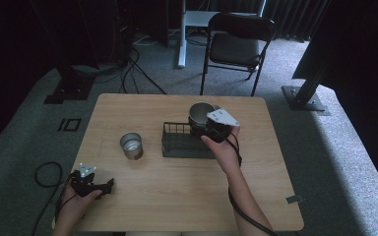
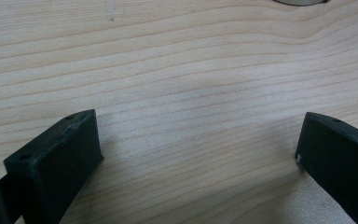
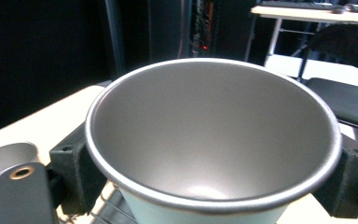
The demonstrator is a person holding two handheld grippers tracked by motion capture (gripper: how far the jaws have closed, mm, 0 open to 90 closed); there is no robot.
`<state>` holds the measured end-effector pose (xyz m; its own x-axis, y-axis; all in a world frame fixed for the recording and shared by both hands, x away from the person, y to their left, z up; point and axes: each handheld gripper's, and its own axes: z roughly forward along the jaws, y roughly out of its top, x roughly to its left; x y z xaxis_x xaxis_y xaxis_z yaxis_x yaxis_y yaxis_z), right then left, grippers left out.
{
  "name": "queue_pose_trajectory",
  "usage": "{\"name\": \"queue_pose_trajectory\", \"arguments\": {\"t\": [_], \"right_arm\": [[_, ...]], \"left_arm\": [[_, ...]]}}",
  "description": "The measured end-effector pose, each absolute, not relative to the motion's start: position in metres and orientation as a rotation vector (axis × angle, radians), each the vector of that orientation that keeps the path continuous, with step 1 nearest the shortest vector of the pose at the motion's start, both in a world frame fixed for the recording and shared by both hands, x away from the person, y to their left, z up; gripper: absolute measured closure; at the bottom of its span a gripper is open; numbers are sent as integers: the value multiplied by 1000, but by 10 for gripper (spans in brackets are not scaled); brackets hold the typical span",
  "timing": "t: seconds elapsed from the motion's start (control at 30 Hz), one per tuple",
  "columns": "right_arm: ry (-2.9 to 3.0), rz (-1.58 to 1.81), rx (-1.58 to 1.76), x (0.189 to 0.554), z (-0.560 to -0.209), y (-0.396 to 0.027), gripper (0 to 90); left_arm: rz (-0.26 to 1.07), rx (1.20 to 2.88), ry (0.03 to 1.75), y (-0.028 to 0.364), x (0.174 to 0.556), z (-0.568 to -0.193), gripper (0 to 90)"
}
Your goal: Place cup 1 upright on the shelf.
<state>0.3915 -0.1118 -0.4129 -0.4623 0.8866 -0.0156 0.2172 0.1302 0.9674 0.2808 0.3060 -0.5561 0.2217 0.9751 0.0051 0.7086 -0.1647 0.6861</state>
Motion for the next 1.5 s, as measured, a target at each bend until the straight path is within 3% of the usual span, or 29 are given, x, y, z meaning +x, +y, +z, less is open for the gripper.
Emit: {"name": "queue_pose_trajectory", "arguments": {"t": [0.5, 1.5], "right_arm": [[1767, 1326, 1173, 399, -440, -139, 128], [1772, 1258, 1226, 407, -474, -141, 127]], "left_arm": [[620, 1944, 1547, 306, 281, -556, 6], [620, 1945, 1546, 306, 281, -556, 6]]}}
